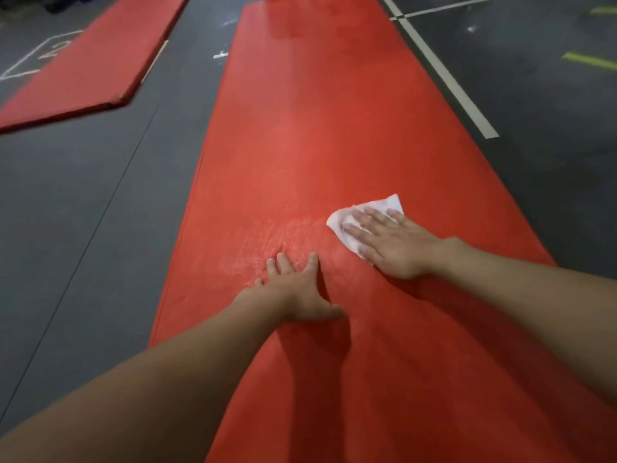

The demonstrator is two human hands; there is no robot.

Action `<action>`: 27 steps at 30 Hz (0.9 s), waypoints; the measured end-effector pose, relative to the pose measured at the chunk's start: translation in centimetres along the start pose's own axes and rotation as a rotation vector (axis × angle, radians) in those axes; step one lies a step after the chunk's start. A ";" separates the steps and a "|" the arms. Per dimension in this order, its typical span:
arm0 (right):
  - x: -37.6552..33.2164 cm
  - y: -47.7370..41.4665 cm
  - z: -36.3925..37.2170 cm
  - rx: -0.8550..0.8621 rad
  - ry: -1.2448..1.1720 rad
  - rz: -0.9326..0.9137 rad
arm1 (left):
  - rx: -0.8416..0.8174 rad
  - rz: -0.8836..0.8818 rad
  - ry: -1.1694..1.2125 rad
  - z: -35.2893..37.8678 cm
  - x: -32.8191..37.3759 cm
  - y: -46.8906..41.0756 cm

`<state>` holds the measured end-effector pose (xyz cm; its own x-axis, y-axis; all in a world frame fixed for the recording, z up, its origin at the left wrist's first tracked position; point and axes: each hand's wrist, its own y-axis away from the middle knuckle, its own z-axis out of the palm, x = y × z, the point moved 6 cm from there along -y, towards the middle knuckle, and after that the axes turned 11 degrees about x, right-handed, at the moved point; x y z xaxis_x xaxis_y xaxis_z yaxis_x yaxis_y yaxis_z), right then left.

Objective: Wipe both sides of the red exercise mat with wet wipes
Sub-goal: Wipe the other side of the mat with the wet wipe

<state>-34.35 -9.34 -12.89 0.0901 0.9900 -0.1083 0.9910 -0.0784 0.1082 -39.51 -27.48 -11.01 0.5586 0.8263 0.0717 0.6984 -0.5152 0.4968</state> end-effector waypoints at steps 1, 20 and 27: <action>0.0 -0.3 -0.1 0.017 -0.002 0.046 | 0.002 -0.025 0.008 0.0 0.3 -0.1; 4.7 4.0 -0.1 0.039 -0.029 0.154 | 0.013 0.042 -0.055 -0.4 6.2 0.1; 6.0 7.6 0.4 0.027 -0.017 0.109 | 0.107 0.033 -0.207 0.4 7.9 0.6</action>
<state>-26.27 -4.00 -13.16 0.1989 0.9733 -0.1144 0.9775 -0.1887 0.0940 -34.51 -21.36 -10.44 0.6542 0.7499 -0.0978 0.7154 -0.5717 0.4017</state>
